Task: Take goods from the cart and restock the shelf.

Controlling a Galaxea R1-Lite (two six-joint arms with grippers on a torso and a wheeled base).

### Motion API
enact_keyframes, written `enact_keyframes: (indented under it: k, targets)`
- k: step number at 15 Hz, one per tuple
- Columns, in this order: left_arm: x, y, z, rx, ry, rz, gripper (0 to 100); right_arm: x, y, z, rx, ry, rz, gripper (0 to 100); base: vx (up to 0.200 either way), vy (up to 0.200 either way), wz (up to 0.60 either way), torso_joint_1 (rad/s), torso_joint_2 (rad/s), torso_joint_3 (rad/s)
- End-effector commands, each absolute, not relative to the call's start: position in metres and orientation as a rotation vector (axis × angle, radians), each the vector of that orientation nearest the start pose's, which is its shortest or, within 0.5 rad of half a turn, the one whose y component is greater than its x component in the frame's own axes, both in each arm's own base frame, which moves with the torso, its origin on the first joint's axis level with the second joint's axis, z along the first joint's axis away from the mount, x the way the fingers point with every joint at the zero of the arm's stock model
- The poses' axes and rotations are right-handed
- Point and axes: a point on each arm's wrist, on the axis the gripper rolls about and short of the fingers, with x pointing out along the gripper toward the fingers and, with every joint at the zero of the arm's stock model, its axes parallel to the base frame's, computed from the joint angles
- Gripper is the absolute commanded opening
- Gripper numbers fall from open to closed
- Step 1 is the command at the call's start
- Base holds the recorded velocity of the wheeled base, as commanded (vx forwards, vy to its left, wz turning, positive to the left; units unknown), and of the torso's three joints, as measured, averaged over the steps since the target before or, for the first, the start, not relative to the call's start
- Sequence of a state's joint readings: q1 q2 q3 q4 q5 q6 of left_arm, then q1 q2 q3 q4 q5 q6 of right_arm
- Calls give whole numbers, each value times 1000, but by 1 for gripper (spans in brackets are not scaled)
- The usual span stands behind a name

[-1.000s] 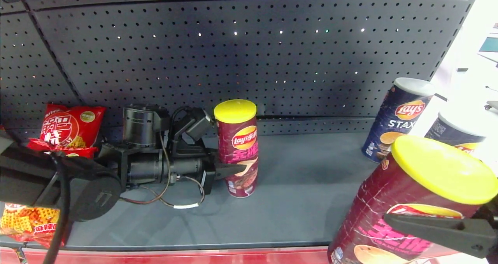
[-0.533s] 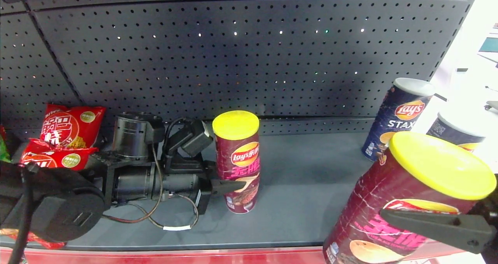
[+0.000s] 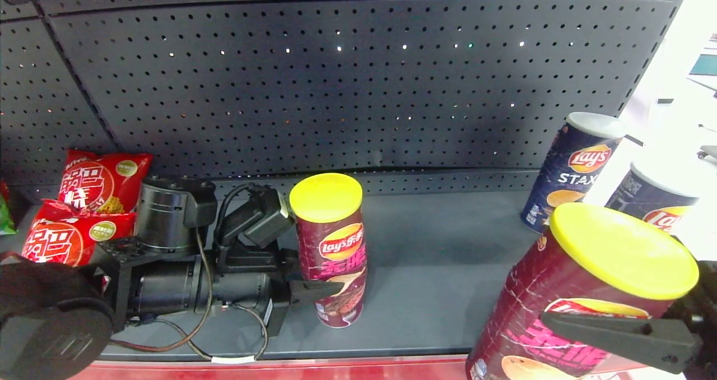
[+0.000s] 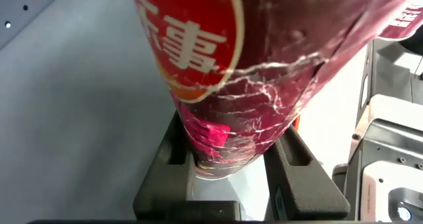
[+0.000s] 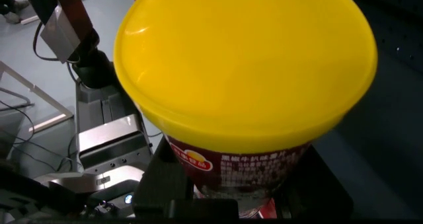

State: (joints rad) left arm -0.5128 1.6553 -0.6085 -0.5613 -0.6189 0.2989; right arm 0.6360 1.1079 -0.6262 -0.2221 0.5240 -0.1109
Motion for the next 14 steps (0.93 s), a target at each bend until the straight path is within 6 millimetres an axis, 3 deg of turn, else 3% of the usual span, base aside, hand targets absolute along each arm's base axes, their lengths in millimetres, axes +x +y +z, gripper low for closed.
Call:
enact_keyframes:
  k: [1,8,9,14]
  targets:
    - [223,-141,141,236,336,-1174,0,115,99,229,-114,209,1169,0,0,0,0,0,0,0]
    - [223,-141,140,239,347,-1159,0,115,99,228,-114,211,1169,0,0,0,0,0,0,0]
    - [223,-141,140,239,348,-1159,100,115,99,228,-114,211,1169,0,0,0,0,0,0,0]
    - [217,-134,138,236,364,-1147,100,115,99,227,-114,217,1169,0,0,0,0,0,0,0]
